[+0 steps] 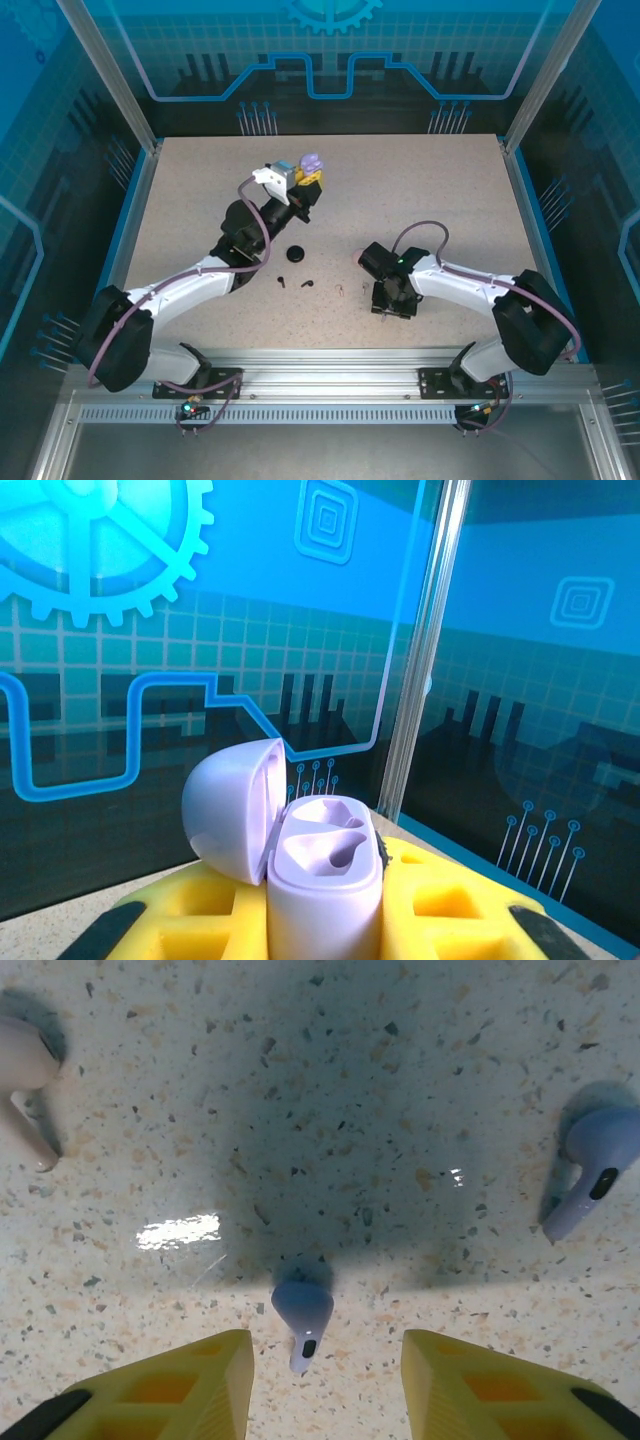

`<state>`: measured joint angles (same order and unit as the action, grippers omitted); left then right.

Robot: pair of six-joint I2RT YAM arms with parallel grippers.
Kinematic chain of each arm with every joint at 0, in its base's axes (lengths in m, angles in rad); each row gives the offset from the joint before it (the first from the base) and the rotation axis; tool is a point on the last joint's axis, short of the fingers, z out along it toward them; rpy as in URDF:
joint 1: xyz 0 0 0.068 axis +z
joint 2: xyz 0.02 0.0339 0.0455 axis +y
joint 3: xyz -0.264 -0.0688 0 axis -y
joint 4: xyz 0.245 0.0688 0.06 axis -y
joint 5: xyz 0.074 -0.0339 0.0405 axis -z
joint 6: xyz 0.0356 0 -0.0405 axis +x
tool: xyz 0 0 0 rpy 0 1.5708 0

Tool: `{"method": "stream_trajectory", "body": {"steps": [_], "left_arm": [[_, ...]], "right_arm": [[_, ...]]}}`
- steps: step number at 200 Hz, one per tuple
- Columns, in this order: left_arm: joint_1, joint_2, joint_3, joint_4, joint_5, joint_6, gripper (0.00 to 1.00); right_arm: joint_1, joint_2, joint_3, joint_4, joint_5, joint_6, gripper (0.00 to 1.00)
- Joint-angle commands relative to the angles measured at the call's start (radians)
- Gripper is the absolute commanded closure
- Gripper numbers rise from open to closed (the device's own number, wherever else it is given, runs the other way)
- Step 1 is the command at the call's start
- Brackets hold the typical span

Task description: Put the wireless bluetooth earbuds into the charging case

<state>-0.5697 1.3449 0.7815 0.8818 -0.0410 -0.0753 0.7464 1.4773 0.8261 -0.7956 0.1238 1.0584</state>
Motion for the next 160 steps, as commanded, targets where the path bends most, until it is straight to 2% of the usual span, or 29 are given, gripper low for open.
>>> {"method": "stream_trajectory", "body": {"steps": [1,87,160], "left_arm": [[-0.003,-0.031,-0.006,0.044,-0.01,0.017,1.0],[-0.004,-0.041,-0.019,0.045,0.006,0.035,1.0],[-0.004,-0.043,-0.019,0.045,0.014,0.037,1.0]], "right_arm": [[0.014,0.027,0.024,-0.003,0.018,0.039,0.58],[0.021,0.11,0.048,0.027,-0.003,0.06,0.62],[0.027,0.112,0.021,0.04,-0.007,0.076,0.65]]}}
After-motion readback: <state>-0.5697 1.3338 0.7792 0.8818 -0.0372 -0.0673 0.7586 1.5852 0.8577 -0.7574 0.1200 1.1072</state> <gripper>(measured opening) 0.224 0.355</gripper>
